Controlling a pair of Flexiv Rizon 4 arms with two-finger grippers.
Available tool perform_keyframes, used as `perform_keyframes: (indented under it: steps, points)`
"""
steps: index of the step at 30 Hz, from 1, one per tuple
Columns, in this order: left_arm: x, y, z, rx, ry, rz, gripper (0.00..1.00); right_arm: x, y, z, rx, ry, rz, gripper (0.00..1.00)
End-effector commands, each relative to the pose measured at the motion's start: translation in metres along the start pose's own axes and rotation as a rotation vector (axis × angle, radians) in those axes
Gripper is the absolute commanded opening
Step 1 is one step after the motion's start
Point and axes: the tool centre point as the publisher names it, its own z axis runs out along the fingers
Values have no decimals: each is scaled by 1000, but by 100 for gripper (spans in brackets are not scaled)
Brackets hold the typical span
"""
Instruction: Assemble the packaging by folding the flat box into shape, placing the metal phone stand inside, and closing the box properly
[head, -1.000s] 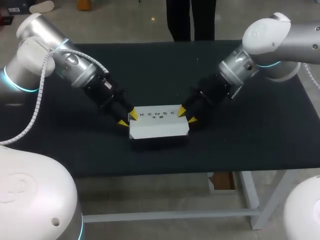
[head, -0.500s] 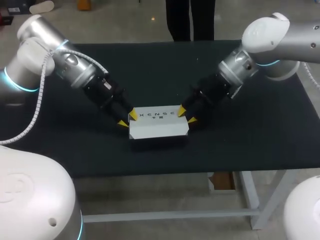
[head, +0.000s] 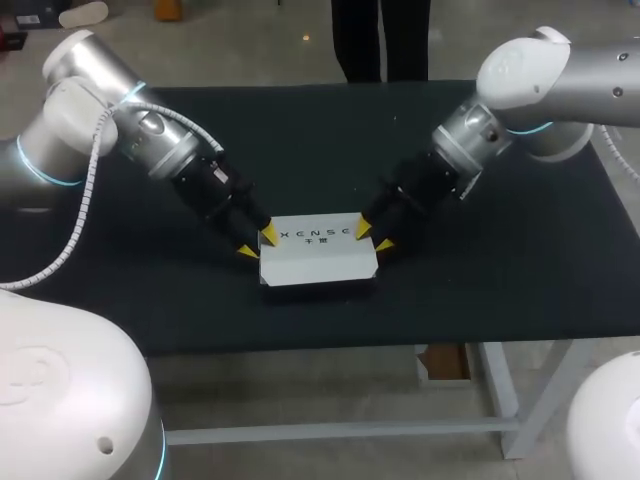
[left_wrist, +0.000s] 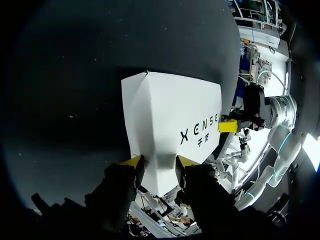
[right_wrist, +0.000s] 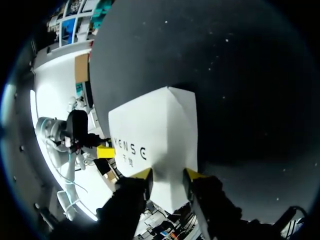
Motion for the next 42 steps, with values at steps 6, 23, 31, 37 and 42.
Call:
perform_keyframes:
  steps: [6,23,31,37,42]
  points:
    - [13,1,12,16,-13,-3,43,12,3,13,7,-14,0,41]
    - [11,5,6,28,-11,-9,44,10,1,7,-5,-17,3,41]
    - [10,3,4,26,-14,-18,44,10,1,5,-9,-16,5,41]
    - [10,1,2,25,-19,-21,45,10,1,4,-8,-15,5,41]
    - [11,1,1,24,-22,-20,45,8,2,4,-8,-14,7,41]
